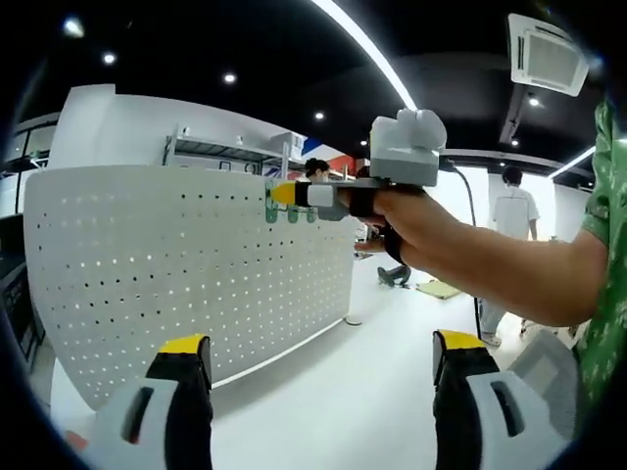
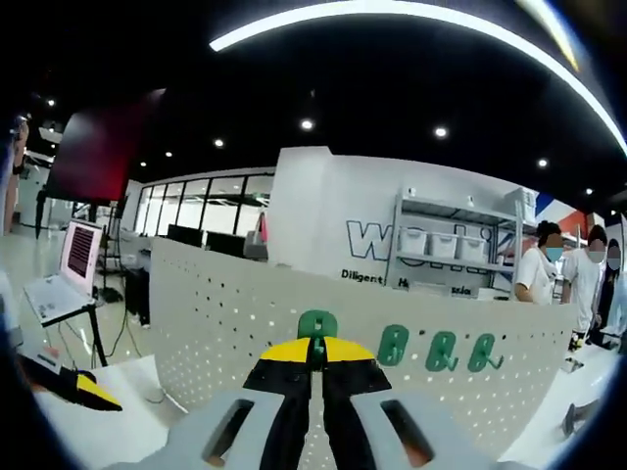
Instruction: Insert the hook assembly into the mounting plate slot until the hook locks in place.
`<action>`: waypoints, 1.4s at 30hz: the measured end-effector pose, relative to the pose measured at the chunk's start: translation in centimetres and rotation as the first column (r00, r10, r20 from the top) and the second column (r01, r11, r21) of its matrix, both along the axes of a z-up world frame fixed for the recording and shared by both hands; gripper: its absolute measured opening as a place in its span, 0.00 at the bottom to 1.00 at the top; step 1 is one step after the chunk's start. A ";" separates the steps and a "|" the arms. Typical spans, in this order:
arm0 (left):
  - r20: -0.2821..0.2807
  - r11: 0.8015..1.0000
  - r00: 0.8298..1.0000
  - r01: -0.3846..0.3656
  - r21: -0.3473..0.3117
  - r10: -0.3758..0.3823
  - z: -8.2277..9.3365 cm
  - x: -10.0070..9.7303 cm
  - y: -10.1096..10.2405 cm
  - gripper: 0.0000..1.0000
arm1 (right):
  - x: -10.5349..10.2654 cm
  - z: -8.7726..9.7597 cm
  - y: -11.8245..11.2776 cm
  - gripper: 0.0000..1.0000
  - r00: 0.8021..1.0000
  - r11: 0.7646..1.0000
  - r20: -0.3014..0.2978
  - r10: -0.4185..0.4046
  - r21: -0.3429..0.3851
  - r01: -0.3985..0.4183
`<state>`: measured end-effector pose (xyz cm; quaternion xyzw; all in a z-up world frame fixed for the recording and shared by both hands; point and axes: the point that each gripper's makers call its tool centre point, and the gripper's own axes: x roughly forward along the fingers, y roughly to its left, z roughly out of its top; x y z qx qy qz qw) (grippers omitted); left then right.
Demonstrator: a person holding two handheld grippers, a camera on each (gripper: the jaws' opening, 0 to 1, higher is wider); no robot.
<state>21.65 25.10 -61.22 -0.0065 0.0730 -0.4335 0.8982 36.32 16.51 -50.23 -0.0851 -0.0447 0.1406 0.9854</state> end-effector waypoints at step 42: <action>-0.041 1.000 0.999 -0.013 -0.008 0.013 -1.8 1.4 1.4 0.90 | 5.7 -0.7 -0.8 0.01 0.995 0.994 -0.003 -0.100 0.034 0.100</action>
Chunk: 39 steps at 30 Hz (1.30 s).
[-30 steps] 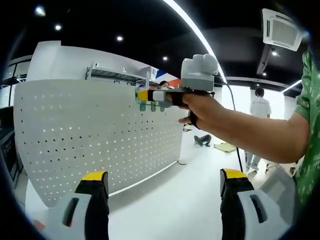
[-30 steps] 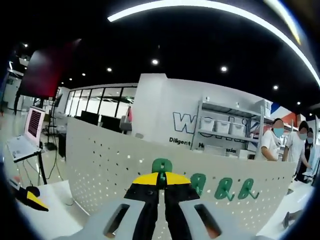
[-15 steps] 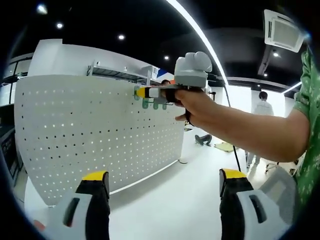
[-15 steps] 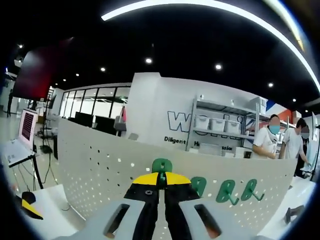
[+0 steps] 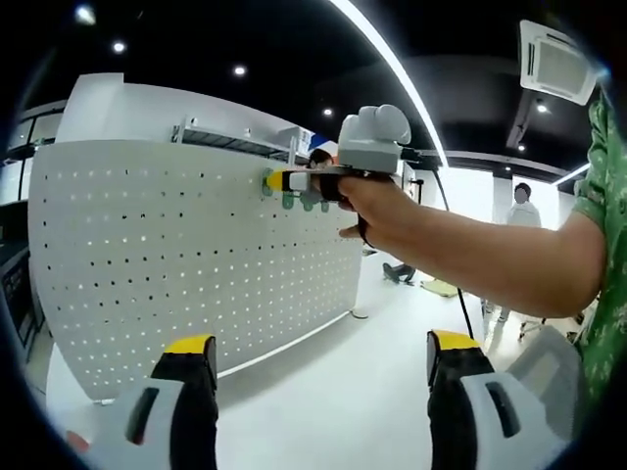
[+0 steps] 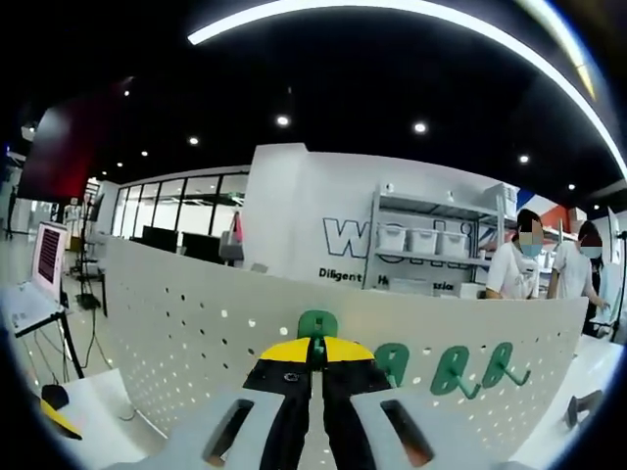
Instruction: Insert the hook assembly into the mounting plate slot until the hook locks in place.
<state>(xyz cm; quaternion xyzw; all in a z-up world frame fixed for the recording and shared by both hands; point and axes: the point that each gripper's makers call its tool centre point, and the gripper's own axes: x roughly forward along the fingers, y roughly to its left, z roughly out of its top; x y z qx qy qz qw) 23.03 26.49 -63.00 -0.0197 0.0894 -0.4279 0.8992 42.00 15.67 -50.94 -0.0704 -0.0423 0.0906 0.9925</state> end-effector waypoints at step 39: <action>-0.009 1.000 1.000 0.005 0.004 -0.005 -0.4 0.2 0.5 0.85 | 0.6 -1.3 -0.1 0.01 1.000 1.000 -0.011 -0.012 0.027 0.012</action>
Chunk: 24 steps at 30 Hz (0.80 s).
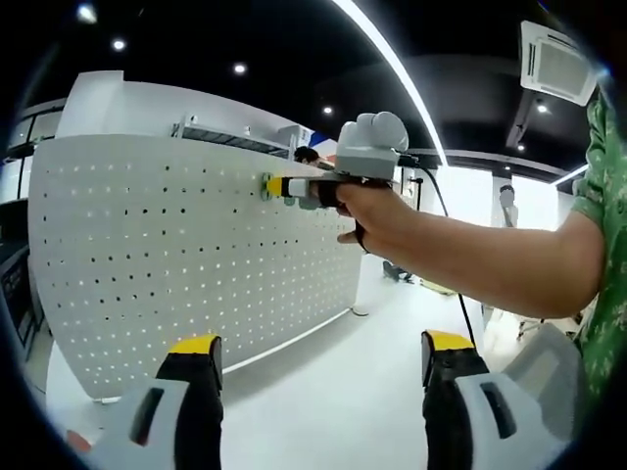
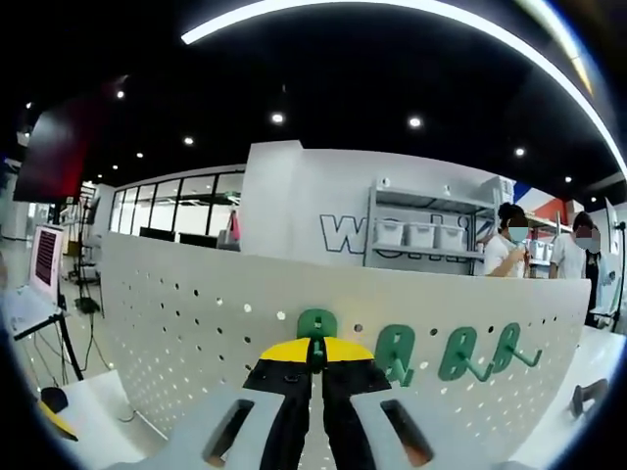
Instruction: Insert the hook assembly into the mounting plate slot until the hook locks in place.
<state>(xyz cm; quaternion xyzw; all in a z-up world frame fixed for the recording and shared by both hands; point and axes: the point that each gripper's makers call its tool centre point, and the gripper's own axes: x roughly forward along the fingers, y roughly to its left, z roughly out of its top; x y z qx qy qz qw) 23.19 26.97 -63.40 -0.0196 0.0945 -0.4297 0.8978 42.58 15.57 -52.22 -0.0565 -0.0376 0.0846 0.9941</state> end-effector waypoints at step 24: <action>-0.001 1.000 1.000 0.008 0.005 -0.008 -0.3 0.0 0.0 0.83 | 0.2 -0.3 0.0 0.02 1.000 1.000 -0.015 -0.001 0.014 0.001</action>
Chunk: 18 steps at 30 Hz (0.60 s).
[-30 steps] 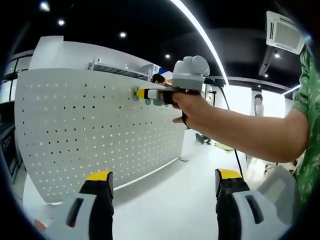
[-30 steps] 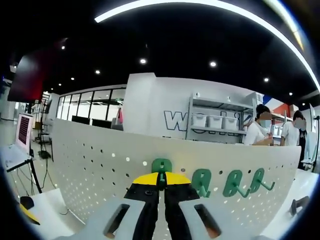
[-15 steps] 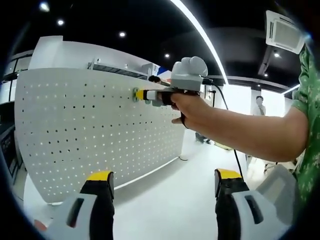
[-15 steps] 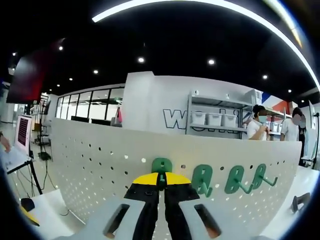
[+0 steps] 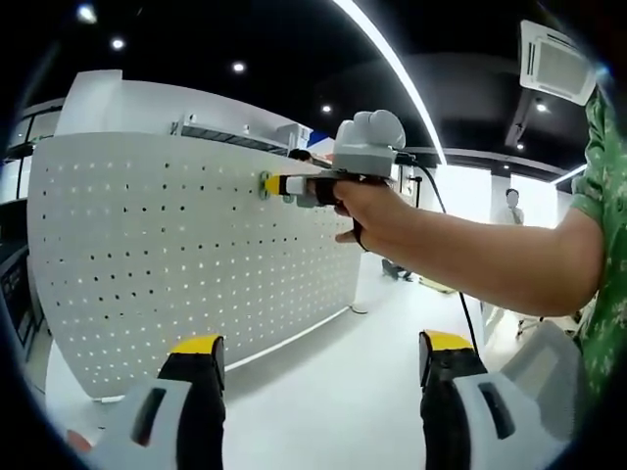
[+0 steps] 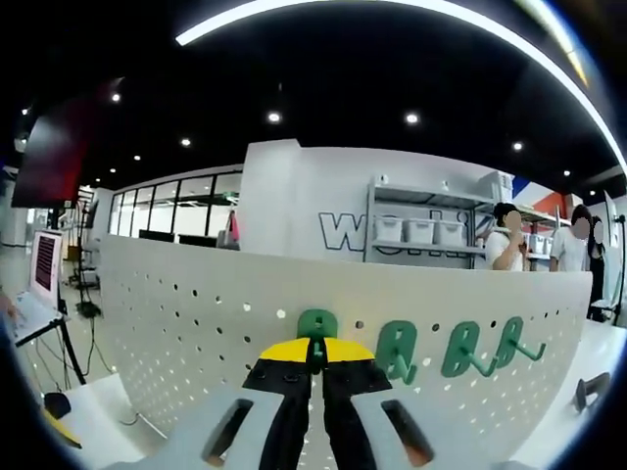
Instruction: Insert the hook assembly into the mounting plate slot until the hook locks in place.
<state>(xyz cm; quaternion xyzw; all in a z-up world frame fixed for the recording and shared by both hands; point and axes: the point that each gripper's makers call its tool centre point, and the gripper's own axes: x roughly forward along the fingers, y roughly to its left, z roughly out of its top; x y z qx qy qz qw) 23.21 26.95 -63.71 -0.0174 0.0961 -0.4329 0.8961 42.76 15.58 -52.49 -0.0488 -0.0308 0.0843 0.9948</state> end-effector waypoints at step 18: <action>0.001 1.000 1.000 0.007 0.004 -0.007 -0.1 0.0 -0.1 0.81 | -0.1 0.8 0.2 0.03 1.000 1.000 0.026 0.004 -0.024 -0.003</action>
